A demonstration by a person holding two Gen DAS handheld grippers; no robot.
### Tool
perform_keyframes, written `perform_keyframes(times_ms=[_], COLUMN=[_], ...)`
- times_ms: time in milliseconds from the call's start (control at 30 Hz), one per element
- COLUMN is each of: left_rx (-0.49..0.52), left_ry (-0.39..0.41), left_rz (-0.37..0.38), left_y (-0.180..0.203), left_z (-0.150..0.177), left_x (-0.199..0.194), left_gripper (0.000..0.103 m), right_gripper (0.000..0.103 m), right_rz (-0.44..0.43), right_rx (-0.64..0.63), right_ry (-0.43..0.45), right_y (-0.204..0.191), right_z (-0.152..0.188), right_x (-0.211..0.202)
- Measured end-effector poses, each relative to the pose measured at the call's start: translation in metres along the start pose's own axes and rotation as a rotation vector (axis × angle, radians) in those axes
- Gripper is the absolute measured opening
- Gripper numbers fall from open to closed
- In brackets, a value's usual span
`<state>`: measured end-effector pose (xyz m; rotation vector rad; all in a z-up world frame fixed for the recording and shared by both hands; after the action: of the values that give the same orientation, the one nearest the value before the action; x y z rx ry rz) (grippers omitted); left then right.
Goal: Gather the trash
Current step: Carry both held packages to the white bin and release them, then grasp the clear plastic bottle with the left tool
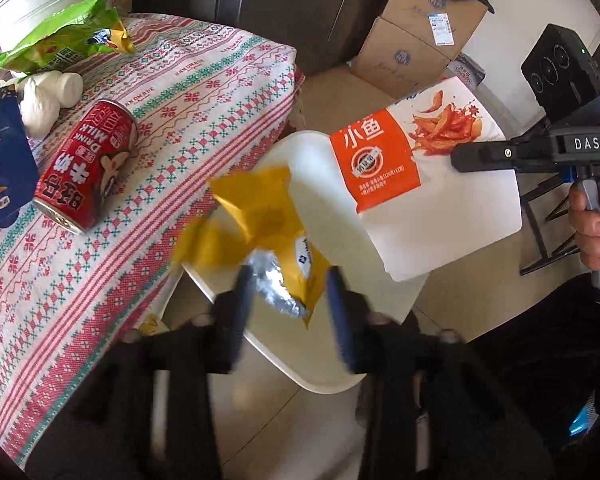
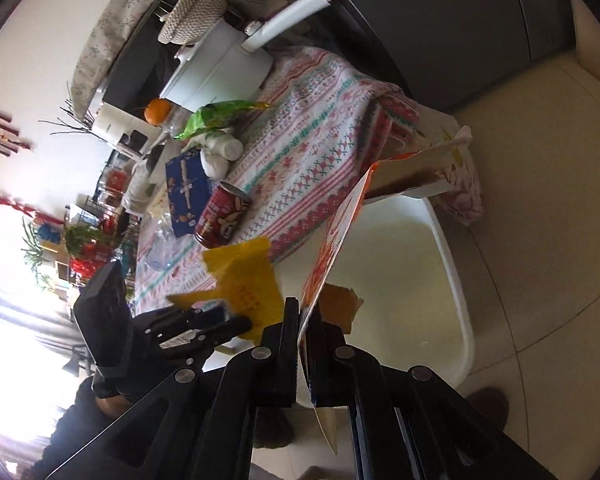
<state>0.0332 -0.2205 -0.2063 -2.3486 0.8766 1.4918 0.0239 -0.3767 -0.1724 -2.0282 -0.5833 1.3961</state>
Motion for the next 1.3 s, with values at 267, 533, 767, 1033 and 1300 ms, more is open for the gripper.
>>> perform_keyframes(times_ms=[267,533,767,1033,1300], left_rx=[-0.012,-0.121,-0.238,-0.348,-0.399], left_ry=[0.031,0.094,0.148,0.178,0.175], left_rz=[-0.025,-0.059,-0.147,-0.256,-0.449], left_y=[-0.017,-0.067,-0.126,-0.195,-0.291], left_z=[-0.003,-0.001,0.003,0.01,0.019], left_x=[-0.023,-0.056,-0.083,-0.108,-0.117], left_gripper=[0.066,0.081,0.087,0.089,0.089], right_gripper=[0.004,0.035,0.075,0.077,0.079], right_rz=[0.046,0.041,0.03,0.058,0.049], right_rx=[-0.005,0.041,0.04,0.01,-0.053], right_ry=[-0.058,-0.137,-0.08,-0.088,-0.062], right_y=[0.0,-0.004,-0.022,-0.049,-0.096], right_z=[0.005,0.01,-0.005,-0.019,-0.043], right_x=[0.015,0.036,0.035,0.059,0.086])
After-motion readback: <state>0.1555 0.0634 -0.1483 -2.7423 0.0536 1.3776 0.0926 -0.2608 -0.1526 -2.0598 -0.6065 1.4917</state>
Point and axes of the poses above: each gripper's, at about its wrist camera, not at the fingertips, and x roughly the way its jaws point, y to its right, z to its underside, the point moved 10 cm from there along x, roughly the way its jaws point, and after that the axes turned 7 degrees about -z, right-handed, at the moved point
